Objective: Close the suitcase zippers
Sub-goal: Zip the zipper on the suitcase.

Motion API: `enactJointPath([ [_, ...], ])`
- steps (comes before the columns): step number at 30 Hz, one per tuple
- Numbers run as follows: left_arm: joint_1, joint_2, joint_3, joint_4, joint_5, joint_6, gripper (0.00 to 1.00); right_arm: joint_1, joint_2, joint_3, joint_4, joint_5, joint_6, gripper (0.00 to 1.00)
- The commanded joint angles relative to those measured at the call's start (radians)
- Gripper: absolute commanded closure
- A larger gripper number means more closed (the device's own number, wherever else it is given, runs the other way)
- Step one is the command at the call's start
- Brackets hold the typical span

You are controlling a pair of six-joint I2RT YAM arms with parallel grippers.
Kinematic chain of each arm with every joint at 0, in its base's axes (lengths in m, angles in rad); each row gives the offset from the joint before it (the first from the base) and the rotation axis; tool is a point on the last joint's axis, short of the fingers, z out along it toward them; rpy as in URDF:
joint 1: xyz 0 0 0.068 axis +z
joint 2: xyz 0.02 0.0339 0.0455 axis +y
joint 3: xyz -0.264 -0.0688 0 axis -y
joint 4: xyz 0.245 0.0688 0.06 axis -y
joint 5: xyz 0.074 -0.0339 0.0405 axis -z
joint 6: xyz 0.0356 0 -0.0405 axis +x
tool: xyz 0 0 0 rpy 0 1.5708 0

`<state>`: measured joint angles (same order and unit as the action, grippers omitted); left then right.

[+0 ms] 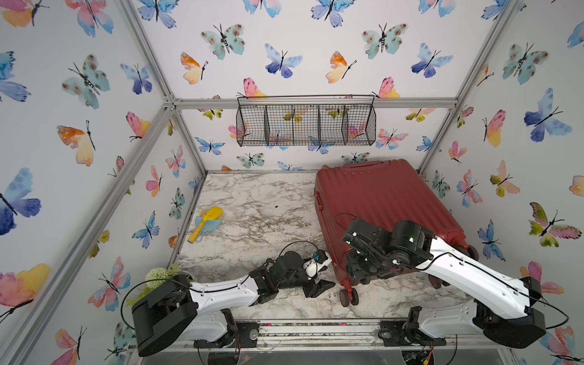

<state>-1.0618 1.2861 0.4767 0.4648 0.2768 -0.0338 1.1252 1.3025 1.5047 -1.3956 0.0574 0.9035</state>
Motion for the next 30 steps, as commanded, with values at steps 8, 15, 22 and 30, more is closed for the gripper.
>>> enactJointPath([
  [8,0.029,0.085,0.074,0.099,-0.05,0.048,0.46,0.007,-0.055,0.057,0.023,-0.041,-0.003,0.97],
  [15,0.029,0.115,0.091,0.113,0.005,0.044,0.56,0.007,-0.06,0.043,0.023,-0.036,0.0,0.97],
  [22,0.029,0.128,0.109,0.131,0.026,0.038,0.63,0.007,-0.073,0.024,0.028,-0.036,0.008,0.97],
  [30,0.037,0.123,0.138,0.089,0.037,0.033,0.87,0.007,-0.1,-0.03,0.046,-0.047,0.025,0.97],
])
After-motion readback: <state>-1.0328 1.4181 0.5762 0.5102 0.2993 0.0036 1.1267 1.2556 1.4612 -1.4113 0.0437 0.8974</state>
